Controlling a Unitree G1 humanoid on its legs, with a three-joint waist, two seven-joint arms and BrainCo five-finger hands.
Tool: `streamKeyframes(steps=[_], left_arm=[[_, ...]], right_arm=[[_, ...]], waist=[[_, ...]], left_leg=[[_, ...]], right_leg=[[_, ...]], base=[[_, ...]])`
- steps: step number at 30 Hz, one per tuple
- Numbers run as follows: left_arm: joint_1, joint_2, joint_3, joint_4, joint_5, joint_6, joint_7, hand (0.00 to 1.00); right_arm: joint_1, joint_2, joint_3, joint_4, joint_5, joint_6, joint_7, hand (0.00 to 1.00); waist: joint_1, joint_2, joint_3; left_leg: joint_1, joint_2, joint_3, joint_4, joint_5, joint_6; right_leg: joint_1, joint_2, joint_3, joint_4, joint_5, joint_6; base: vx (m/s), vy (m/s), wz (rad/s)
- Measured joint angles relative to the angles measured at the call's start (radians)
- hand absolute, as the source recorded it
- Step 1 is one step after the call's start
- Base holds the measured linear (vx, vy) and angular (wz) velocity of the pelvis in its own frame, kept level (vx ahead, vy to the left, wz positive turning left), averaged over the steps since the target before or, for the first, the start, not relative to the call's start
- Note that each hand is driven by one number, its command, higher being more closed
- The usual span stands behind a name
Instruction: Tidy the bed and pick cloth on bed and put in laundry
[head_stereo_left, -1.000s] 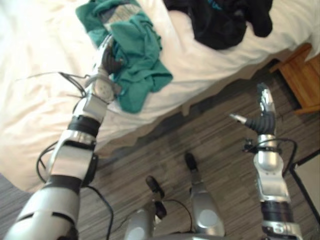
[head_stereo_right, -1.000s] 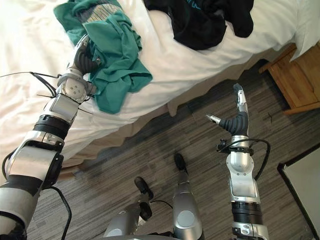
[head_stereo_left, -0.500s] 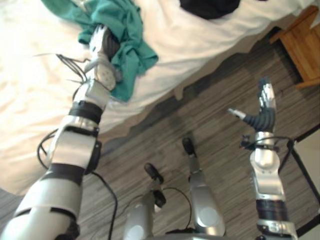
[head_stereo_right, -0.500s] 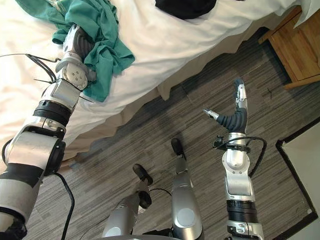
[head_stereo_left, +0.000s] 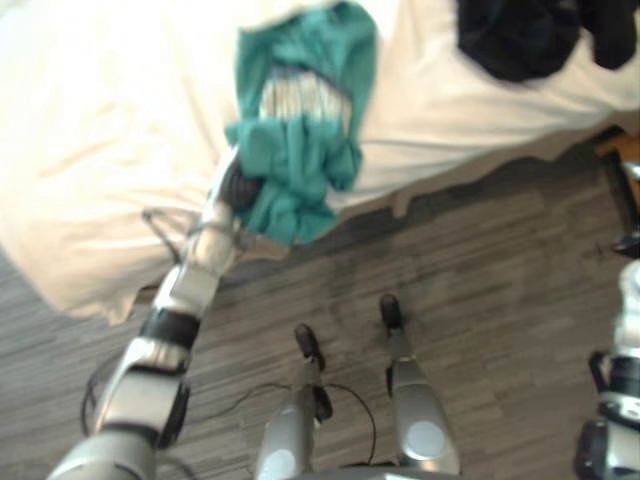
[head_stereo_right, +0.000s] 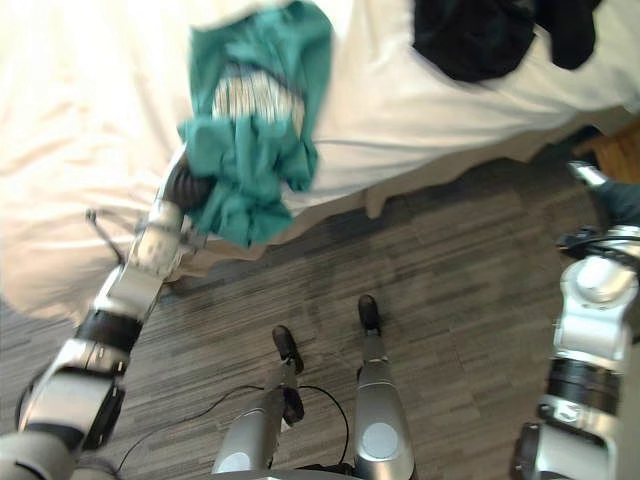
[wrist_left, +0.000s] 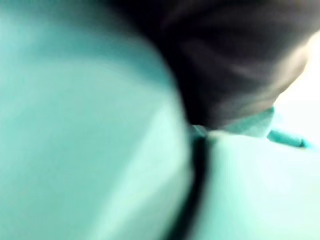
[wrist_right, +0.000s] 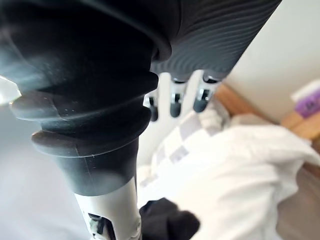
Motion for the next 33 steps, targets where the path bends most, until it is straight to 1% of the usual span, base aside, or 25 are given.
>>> streamKeyframes(steps=[1, 2, 3, 6, 8, 9, 11, 12, 13, 14, 15, 16, 17, 18, 19, 20, 21, 22, 23, 25, 27, 28, 29, 31, 33], left_arm=[[0.089, -0.009, 0.044, -0.026, -0.040, 0.002, -0.014, 1.00], [0.164, -0.019, 0.082, -0.030, -0.089, 0.007, -0.015, 1.00], [0.251, -0.033, 0.131, -0.030, -0.132, 0.029, -0.015, 1.00], [0.447, -0.095, 0.207, -0.030, -0.247, 0.056, -0.013, 1.00], [0.522, -0.140, 0.213, -0.030, -0.303, 0.059, -0.014, 1.00], [0.549, -0.176, 0.212, -0.028, -0.327, 0.067, -0.021, 1.00], [0.562, -0.213, 0.210, -0.027, -0.361, 0.068, -0.039, 1.00], [0.569, -0.228, 0.200, -0.026, -0.366, 0.068, -0.041, 1.00], [0.580, -0.239, 0.189, -0.027, -0.386, 0.067, -0.048, 1.00], [0.591, -0.247, 0.189, -0.023, -0.397, 0.068, -0.057, 1.00], [0.602, -0.259, 0.173, -0.004, -0.399, 0.072, -0.060, 1.00], [0.625, -0.267, 0.148, 0.007, -0.399, 0.078, -0.063, 1.00], [0.642, -0.273, 0.136, 0.012, -0.398, 0.079, -0.071, 1.00], [0.660, -0.277, 0.120, 0.024, -0.398, 0.082, -0.081, 1.00], [0.669, -0.278, 0.101, 0.043, -0.394, 0.092, -0.086, 1.00], [0.666, -0.278, 0.093, 0.060, -0.393, 0.094, -0.090, 1.00], [0.661, -0.277, 0.089, 0.068, -0.383, 0.101, -0.095, 1.00], [0.644, -0.276, 0.080, 0.083, -0.373, 0.101, -0.102, 1.00], [0.636, -0.276, 0.079, 0.087, -0.373, 0.101, -0.102, 1.00], [0.601, -0.266, 0.078, 0.091, -0.373, 0.100, -0.103, 1.00], [0.582, -0.264, 0.079, 0.094, -0.374, 0.093, -0.102, 1.00], [0.582, -0.264, 0.079, 0.093, -0.374, 0.087, -0.102, 1.00], [0.582, -0.264, 0.082, 0.087, -0.376, 0.083, -0.102, 1.00], [0.582, -0.264, 0.085, 0.080, -0.377, 0.074, -0.102, 1.00], [0.583, -0.266, 0.085, 0.081, -0.377, 0.072, -0.101, 1.00]], right_arm=[[-0.015, -0.050, -0.009, 0.057, -0.003, 0.019, -0.007, 0.00], [-0.045, -0.091, -0.010, 0.113, -0.007, 0.038, -0.011, 0.00], [-0.100, -0.131, -0.006, 0.187, -0.008, 0.057, -0.012, 0.00], [-0.154, -0.225, 0.000, 0.306, 0.003, 0.084, -0.013, 0.00], [-0.156, -0.255, 0.004, 0.327, 0.004, 0.106, -0.010, 0.00], [-0.156, -0.279, 0.006, 0.340, 0.004, 0.118, -0.002, 0.00], [-0.205, -0.304, 0.035, 0.361, 0.003, 0.133, 0.012, 0.00], [-0.274, -0.332, 0.094, 0.391, 0.002, 0.142, 0.014, 0.00], [-0.350, -0.360, 0.165, 0.430, 0.002, 0.137, 0.018, 0.00], [-0.395, -0.362, 0.197, 0.456, 0.002, 0.132, 0.029, 0.00], [-0.430, -0.360, 0.225, 0.475, 0.001, 0.128, 0.042, 0.00], [-0.429, -0.356, 0.233, 0.475, 0.001, 0.127, 0.055, 0.00], [-0.429, -0.355, 0.241, 0.475, 0.001, 0.127, 0.055, 0.00], [-0.429, -0.355, 0.247, 0.476, 0.001, 0.127, 0.055, 0.00], [-0.432, -0.355, 0.258, 0.486, -0.001, 0.134, 0.056, 0.00], [-0.439, -0.355, 0.270, 0.502, -0.003, 0.139, 0.056, 0.00], [-0.458, -0.355, 0.290, 0.529, -0.008, 0.145, 0.059, 0.00], [-0.475, -0.359, 0.308, 0.565, -0.011, 0.145, 0.071, 0.00], [-0.486, -0.359, 0.313, 0.579, -0.011, 0.145, 0.074, 0.00], [-0.520, -0.368, 0.340, 0.616, -0.012, 0.146, 0.076, 0.00], [-0.565, -0.378, 0.371, 0.663, -0.019, 0.146, 0.079, 0.00], [-0.576, -0.384, 0.380, 0.674, -0.020, 0.146, 0.082, 0.00], [-0.597, -0.417, 0.399, 0.689, -0.020, 0.145, 0.092, 0.00], [-0.646, -0.472, 0.420, 0.694, -0.020, 0.144, 0.093, 0.00], [-0.701, -0.501, 0.441, 0.699, -0.021, 0.142, 0.093, 0.00]], waist=[[0.014, 0.007, -0.005], [0.030, 0.019, -0.011], [0.039, 0.027, -0.016], [0.087, 0.027, -0.017], [0.085, 0.028, -0.017], [0.085, 0.027, -0.017], [0.087, 0.026, -0.016], [0.101, 0.025, -0.016], [0.124, 0.024, -0.016], [0.138, 0.022, -0.014], [0.154, 0.015, -0.014], [0.172, 0.004, -0.012], [0.179, -0.009, -0.005], [0.177, -0.026, 0.005], [0.160, -0.044, 0.012], [0.147, -0.052, 0.012], [0.132, -0.063, 0.018], [0.120, -0.071, 0.022], [0.111, -0.071, 0.022], [0.095, -0.071, 0.022], [0.083, -0.070, 0.024], [0.083, -0.069, 0.024], [0.084, -0.067, 0.025], [0.084, -0.052, 0.032], [0.087, -0.039, 0.038]], left_leg=[[-0.002, -0.002, -0.015, -0.002, 0.001, -0.001], [-0.008, -0.001, -0.029, -0.006, 0.000, -0.003], [-0.015, 0.000, -0.035, -0.006, 0.002, -0.006], [-0.008, 0.000, -0.042, -0.006, 0.006, -0.005], [-0.022, -0.003, -0.025, 0.024, 0.004, 0.004], [-0.043, -0.011, -0.026, 0.084, 0.008, 0.013], [-0.063, -0.024, -0.031, 0.125, 0.009, 0.014], [-0.064, -0.026, -0.039, 0.129, 0.008, 0.014], [-0.064, -0.026, -0.038, 0.129, -0.005, 0.033], [-0.064, -0.023, -0.031, 0.131, -0.015, 0.050], [-0.060, -0.023, -0.020, 0.133, -0.018, 0.054], [-0.045, -0.025, -0.001, 0.132, -0.025, 0.062], [-0.031, -0.029, 0.014, 0.132, -0.034, 0.063], [-0.013, -0.040, 0.028, 0.132, -0.044, 0.068], [0.000, -0.048, 0.033, 0.130, -0.052, 0.072], [0.004, -0.053, 0.030, 0.125, -0.051, 0.072], [0.014, -0.056, 0.029, 0.110, -0.045, 0.068], [0.034, -0.057, 0.038, 0.062, -0.017, 0.060], [0.038, -0.057, 0.038, 0.039, -0.004, 0.061], [0.029, -0.058, 0.040, 0.000, 0.027, 0.065], [0.027, -0.063, 0.046, 0.000, 0.035, 0.073], [0.028, -0.064, 0.047, 0.000, 0.035, 0.073], [0.024, -0.069, 0.046, 0.000, 0.035, 0.073], [-0.006, -0.069, 0.033, 0.000, 0.034, 0.070], [-0.037, -0.067, 0.029, -0.001, 0.043, 0.062]], right_leg=[[0.009, -0.002, -0.017, 0.001, -0.017, -0.003], [0.009, -0.001, -0.028, 0.001, -0.019, -0.002], [0.009, 0.000, -0.042, 0.001, -0.020, -0.003], [0.025, -0.001, -0.055, 0.002, -0.023, -0.006], [0.045, -0.012, -0.097, 0.020, -0.046, -0.004], [0.052, -0.028, -0.129, 0.057, -0.069, -0.002], [0.051, -0.047, -0.146, 0.099, -0.089, 0.006], [0.048, -0.054, -0.144, 0.112, -0.095, 0.013], [0.041, -0.053, -0.137, 0.112, -0.096, 0.013], [0.037, -0.049, -0.130, 0.115, -0.095, 0.014], [0.030, -0.051, -0.117, 0.131, -0.099, 0.016], [0.017, -0.058, -0.103, 0.174, -0.124, 0.019], [0.000, -0.066, -0.087, 0.219, -0.147, 0.020], [-0.021, -0.079, -0.066, 0.286, -0.181, 0.028], [-0.040, -0.096, -0.058, 0.346, -0.205, 0.049], [-0.050, -0.102, -0.056, 0.369, -0.212, 0.058], [-0.053, -0.106, -0.054, 0.379, -0.211, 0.057], [-0.048, -0.109, -0.057, 0.346, -0.187, 0.047], [-0.043, -0.105, -0.062, 0.322, -0.174, 0.043], [-0.033, -0.098, -0.070, 0.235, -0.122, 0.045], [0.001, -0.099, -0.080, 0.160, -0.079, 0.046], [0.006, -0.099, -0.085, 0.151, -0.073, 0.046], [0.010, -0.098, -0.094, 0.138, -0.070, 0.043], [-0.002, -0.096, -0.112, 0.118, -0.057, 0.035], [-0.024, -0.093, -0.119, 0.102, -0.049, 0.027]], base=[[-0.05, -0.010, 0.60], [-0.07, -0.002, 0.46], [-0.06, 0.005, 0.29], [-0.02, 0.015, 0.20], [0.00, 0.050, 0.64], [0.03, 0.083, 0.91], [0.03, 0.085, 0.66], [-0.02, 0.071, 0.24], [-0.03, 0.062, 0.01], [-0.04, 0.058, -0.17], [-0.03, 0.053, -0.30], [-0.03, 0.045, -0.35], [0.00, 0.024, -0.39], [0.01, 0.004, -0.27], [0.03, -0.003, -0.13], [0.04, -0.009, -0.02], [0.07, -0.001, -0.14], [0.08, 0.005, -0.17], [0.10, 0.015, -0.17], [0.08, 0.015, -0.07], [0.08, 0.022, -0.06], [0.08, 0.020, -0.01], [0.06, 0.006, 0.08], [0.03, -0.004, 0.16], [0.01, -0.023, 0.10]])
